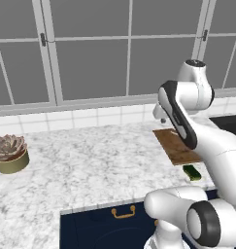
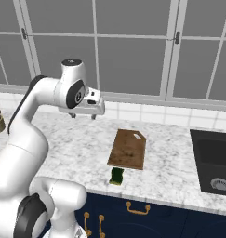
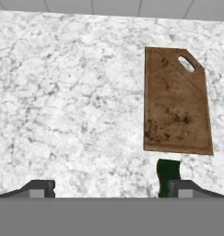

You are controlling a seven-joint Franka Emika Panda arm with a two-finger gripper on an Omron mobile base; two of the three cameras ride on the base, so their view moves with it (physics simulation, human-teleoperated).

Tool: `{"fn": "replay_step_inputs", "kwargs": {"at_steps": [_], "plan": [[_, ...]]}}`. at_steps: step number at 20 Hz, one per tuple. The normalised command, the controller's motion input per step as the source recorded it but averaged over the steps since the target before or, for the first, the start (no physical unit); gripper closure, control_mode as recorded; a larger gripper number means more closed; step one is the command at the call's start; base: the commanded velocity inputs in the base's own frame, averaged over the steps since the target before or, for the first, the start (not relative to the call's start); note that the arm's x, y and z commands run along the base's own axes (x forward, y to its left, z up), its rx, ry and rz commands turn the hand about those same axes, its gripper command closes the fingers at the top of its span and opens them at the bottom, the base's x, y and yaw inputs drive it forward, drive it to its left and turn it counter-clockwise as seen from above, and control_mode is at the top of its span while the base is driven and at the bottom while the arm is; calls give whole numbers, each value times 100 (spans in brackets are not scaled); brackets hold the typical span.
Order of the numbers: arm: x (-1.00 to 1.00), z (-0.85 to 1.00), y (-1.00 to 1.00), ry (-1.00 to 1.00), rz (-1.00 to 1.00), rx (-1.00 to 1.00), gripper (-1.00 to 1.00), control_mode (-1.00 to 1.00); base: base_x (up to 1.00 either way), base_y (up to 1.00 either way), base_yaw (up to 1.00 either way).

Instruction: Pick up the sponge from the counter and clean the cutting board by briefly scrubbing or pressing down on the cutting board. Once finished, release the sponge.

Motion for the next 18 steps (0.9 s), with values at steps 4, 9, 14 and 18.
{"fn": "replay_step_inputs", "kwargs": {"at_steps": [4,9,14,18], "plan": [[-12,-49,-83,5,-8,0,-100,-100,0,0,0],[-7,-61,-86,19,-11,0,-100,-100,0,0,0],[0,-65,-80,28,-12,0,-100,-100,0,0,0],[0,-65,-59,18,-9,0,-100,-100,0,0,0]]}}
